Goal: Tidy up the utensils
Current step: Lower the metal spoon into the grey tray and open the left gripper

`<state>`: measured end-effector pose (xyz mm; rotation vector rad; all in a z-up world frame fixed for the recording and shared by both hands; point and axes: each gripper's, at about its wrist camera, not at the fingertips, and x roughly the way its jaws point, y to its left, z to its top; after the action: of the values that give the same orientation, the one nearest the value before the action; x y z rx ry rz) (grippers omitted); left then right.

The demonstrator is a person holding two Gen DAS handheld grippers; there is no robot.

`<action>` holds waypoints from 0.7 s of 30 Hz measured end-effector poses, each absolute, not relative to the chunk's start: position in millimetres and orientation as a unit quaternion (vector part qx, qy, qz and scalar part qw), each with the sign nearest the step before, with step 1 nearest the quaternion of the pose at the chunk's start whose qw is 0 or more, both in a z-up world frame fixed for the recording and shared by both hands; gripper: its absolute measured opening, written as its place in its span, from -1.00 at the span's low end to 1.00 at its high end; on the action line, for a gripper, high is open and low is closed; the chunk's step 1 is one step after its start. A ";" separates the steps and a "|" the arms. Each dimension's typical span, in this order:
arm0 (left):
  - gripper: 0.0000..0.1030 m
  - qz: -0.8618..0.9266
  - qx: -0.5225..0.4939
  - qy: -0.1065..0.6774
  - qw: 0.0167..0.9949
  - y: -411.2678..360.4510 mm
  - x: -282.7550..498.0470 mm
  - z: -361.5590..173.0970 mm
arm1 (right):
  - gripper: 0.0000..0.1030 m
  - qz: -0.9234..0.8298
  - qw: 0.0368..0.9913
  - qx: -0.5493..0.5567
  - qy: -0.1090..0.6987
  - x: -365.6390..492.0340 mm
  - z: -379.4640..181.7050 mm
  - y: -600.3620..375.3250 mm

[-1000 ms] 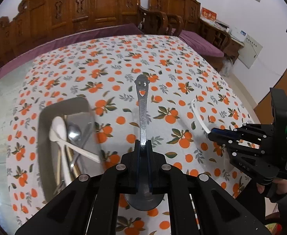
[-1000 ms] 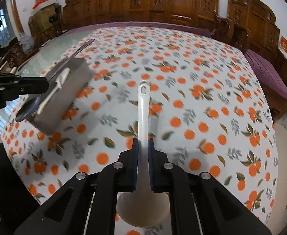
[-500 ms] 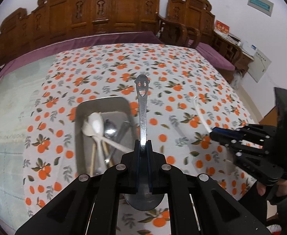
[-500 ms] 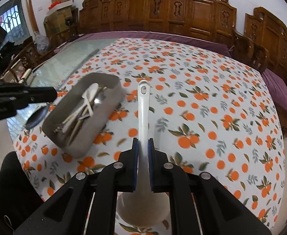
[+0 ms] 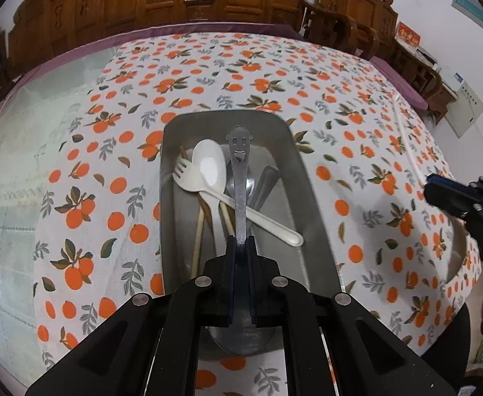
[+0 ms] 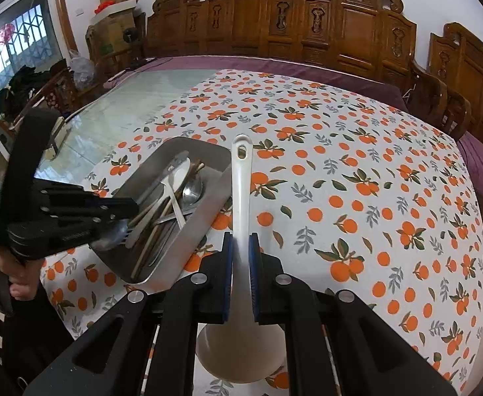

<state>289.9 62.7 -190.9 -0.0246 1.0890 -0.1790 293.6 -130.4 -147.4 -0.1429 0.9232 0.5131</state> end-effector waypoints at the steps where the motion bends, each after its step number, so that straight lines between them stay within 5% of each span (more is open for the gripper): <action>1: -0.91 -0.083 -0.010 0.519 0.851 63.6 291.4 -194.2 | -0.79 0.246 0.861 -0.068 0.441 294.5 -147.9 -129.0; 21: -0.81 -0.071 -0.020 0.535 0.842 74.4 301.6 -209.9 | -0.79 0.253 0.857 -0.064 0.445 300.2 -151.9 -115.2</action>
<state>301.6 74.4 -209.9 -0.0425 1.1298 -0.1500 300.2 -115.2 -151.9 -0.1341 0.9355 0.5324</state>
